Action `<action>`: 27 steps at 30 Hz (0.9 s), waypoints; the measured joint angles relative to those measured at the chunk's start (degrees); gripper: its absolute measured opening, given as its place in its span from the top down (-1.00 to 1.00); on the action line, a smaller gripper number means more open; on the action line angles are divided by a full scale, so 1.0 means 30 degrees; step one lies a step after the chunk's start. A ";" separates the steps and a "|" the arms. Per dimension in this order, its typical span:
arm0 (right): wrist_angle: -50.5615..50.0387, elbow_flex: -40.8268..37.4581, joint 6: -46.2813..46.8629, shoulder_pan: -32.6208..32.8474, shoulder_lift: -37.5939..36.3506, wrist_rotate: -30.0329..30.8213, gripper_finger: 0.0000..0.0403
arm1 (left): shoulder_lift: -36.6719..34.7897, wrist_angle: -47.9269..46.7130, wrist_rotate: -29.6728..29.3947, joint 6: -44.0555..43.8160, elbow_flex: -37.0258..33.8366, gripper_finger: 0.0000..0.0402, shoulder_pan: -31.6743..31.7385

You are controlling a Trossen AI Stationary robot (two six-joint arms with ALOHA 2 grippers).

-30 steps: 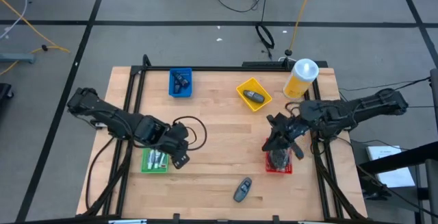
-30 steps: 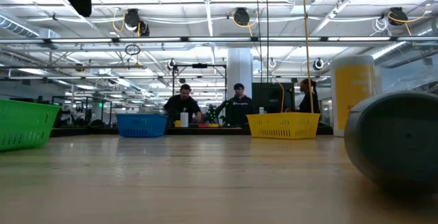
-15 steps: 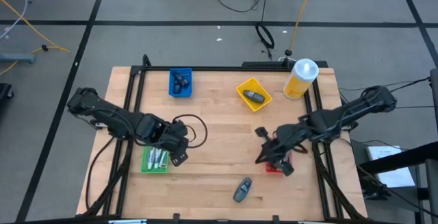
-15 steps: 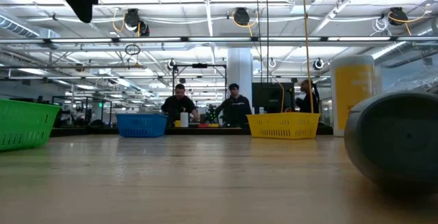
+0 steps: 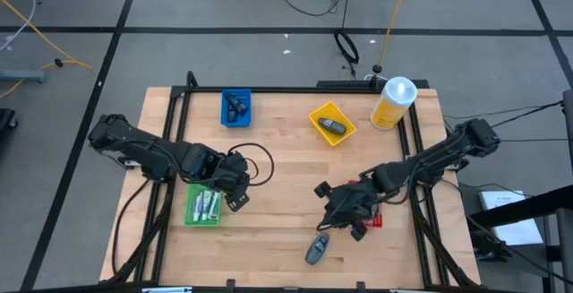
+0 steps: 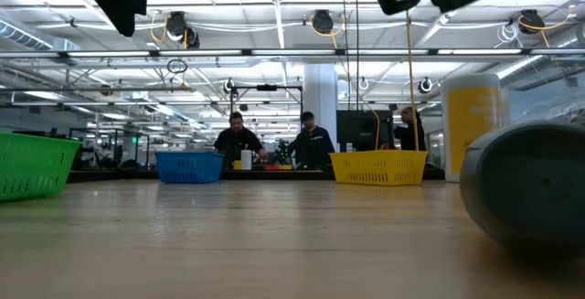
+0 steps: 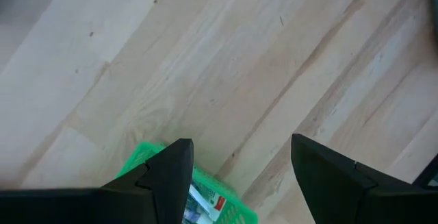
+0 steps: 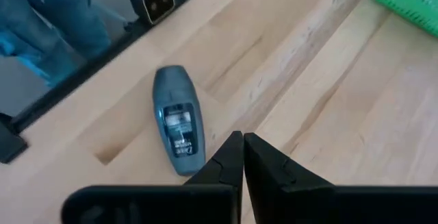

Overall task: Pick & Place Travel size toiletries
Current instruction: Put the gray deodorant into the yellow bin

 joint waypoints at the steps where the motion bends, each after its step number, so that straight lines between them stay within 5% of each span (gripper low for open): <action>1: 0.0187 -0.0007 0.0000 0.0000 0.0237 0.0001 0.93 | 0.0000 -0.0004 -0.0018 0.0003 -0.0004 -0.20 0.0053; 9: 0.0627 -0.0332 0.0000 0.0000 0.1176 -0.0049 0.50 | 0.0000 0.0084 -0.0240 0.0532 -0.0004 -0.20 0.0467; 19: 0.6360 -0.3465 0.0796 0.0115 0.1394 -0.0523 -0.14 | 0.0007 0.0254 -0.0255 0.1798 -0.0011 -0.20 0.0959; 27: 0.8901 -0.5098 0.1027 0.0248 0.1409 -0.0523 -0.29 | 0.0007 0.0423 -0.0258 0.2978 -0.0011 -0.20 0.1509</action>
